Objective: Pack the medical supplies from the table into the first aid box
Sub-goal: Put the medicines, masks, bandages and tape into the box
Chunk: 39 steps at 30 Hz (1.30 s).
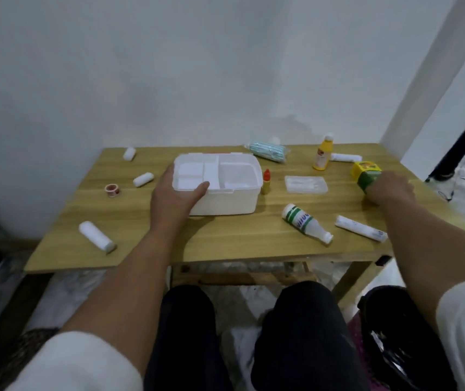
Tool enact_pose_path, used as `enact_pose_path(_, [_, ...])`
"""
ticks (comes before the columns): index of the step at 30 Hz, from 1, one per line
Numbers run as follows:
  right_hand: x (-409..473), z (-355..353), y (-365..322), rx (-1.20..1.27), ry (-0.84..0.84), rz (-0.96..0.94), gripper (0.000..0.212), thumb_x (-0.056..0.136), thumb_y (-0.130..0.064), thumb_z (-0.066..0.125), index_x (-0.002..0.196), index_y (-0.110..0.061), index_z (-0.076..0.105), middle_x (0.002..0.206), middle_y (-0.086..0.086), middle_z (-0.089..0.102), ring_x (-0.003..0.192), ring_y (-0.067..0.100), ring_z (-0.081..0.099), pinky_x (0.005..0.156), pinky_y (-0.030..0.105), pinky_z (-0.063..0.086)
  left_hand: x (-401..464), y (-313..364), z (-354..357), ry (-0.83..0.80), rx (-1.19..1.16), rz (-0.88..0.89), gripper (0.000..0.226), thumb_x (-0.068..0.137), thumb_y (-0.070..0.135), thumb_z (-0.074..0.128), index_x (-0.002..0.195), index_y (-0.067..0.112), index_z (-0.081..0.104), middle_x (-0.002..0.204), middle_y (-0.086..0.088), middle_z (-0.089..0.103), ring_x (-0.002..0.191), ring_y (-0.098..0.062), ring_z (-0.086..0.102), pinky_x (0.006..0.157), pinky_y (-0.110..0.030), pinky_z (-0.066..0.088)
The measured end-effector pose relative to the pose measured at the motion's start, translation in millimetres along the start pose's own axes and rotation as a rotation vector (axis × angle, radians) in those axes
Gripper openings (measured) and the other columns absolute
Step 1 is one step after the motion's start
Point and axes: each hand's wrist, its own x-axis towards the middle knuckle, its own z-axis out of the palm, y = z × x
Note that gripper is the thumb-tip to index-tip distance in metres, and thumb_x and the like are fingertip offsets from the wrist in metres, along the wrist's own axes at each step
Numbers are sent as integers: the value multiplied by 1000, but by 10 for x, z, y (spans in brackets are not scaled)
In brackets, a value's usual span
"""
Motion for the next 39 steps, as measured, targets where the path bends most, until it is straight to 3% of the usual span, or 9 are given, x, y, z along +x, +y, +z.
enact_pose_path(5, [-72,-191,-116,61,42,-145,49,83,-22,76,120,6,62,111,28,63,107,46,62,81,42,47,8,18,-47,-7,2,-15,90,67,72,76,145,32,55,136,13,64,126,-12,59,103,-36,52])
enact_pose_path(10, [-365,-374,-339,149,57,-307,38,76,-18,79,107,1,69,89,20,60,80,33,54,72,35,42,51,-53,-32,-25,42,-35,100,64,81,72,150,34,50,144,12,60,132,-14,56,107,-43,52])
enact_pose_path(14, [-536,-504,-483,209,36,-409,41,77,-23,81,110,0,73,90,19,64,81,33,58,70,35,46,73,-89,-28,-39,48,-35,106,62,86,70,151,34,48,146,12,59,134,-15,55,108,-44,51])
enact_pose_path(17, [-600,-581,-570,309,-9,-431,45,74,-20,83,112,2,74,98,24,72,89,39,69,79,46,60,75,-91,-40,-44,60,-24,106,63,86,70,152,33,48,147,10,59,135,-16,54,107,-45,51])
enact_pose_path(19, [-639,-605,-629,393,-65,-451,52,72,-17,86,118,4,72,107,25,73,94,39,71,85,53,62,74,-89,-44,-39,65,-9,105,64,84,70,153,32,47,147,9,59,135,-17,54,107,-46,51])
enact_pose_path(23, [-726,-601,-821,475,-167,-557,62,71,-10,90,129,3,69,121,19,71,100,28,67,84,39,58,75,-96,-41,-49,63,-9,106,66,83,71,155,31,45,149,9,58,136,-18,53,108,-46,51])
enact_pose_path(27, [-902,-625,-1109,439,-239,-680,66,71,-11,91,132,1,67,124,15,70,108,25,66,90,34,53,67,-82,-52,-42,52,8,102,66,82,72,152,31,48,146,10,60,133,-16,55,105,-44,52])
enact_pose_path(32, [-1091,-634,-1450,384,-399,-768,59,72,-15,91,127,-7,72,113,10,73,104,28,71,71,31,60,46,-40,-59,-30,54,35,95,69,76,74,150,33,50,143,11,61,131,-15,56,102,-40,53])
enact_pose_path(39, [-1284,-830,-1929,81,-453,-890,59,70,-19,92,125,-15,73,109,3,75,97,22,73,81,37,64,58,-67,-53,-37,56,3,97,68,79,73,150,33,50,146,13,59,133,-14,55,104,-44,53])
